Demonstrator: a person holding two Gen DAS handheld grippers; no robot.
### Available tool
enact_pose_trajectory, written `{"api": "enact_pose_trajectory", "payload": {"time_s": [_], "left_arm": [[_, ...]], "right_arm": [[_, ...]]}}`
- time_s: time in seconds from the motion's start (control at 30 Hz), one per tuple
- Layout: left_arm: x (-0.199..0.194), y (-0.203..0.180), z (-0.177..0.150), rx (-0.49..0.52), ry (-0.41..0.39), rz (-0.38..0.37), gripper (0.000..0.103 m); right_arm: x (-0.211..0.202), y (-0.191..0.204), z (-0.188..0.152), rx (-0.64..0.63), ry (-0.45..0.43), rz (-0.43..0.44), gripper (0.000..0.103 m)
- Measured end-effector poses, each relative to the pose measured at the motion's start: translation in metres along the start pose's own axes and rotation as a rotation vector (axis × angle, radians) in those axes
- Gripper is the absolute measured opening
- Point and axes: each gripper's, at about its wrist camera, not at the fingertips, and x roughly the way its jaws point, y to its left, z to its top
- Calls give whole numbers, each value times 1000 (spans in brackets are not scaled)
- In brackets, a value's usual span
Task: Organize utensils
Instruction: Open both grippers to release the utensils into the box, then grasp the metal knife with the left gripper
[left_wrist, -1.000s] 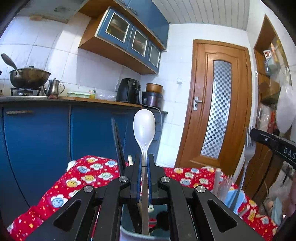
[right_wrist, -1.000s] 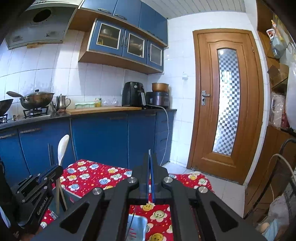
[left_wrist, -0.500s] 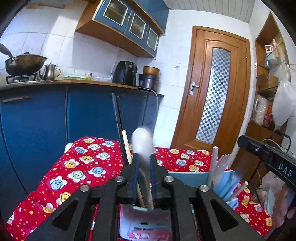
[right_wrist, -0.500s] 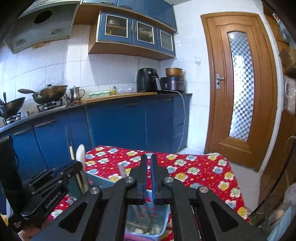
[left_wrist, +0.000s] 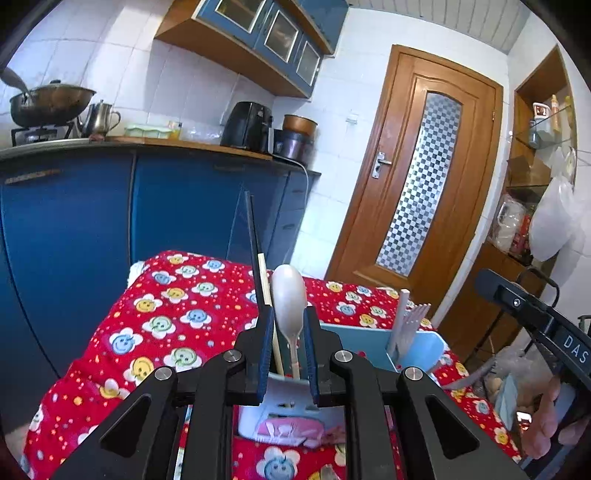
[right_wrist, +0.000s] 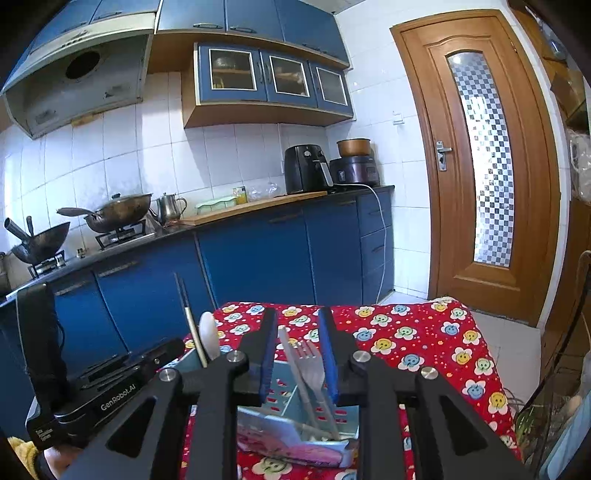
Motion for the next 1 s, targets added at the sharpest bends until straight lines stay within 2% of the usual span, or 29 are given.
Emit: {"api": "enact_pose_trajectory", "payload": {"time_s": [0.23,0.4,0.57,1.0], "left_arm": [[-17,7,1,-24,59,-2,16],[-28,13,2,-65,112,-6,16],[-39,11,-2,-43,165,7,16],[-61,-4,-32,4,320,-15,16]], "right_arm": [[-23,6,2,14,8,8,29],[-37,8,-1,33,46,2,30],[-51,5,-14,70,105,-16,34],[-72,-8,-71,168,300,-37,42]]}}
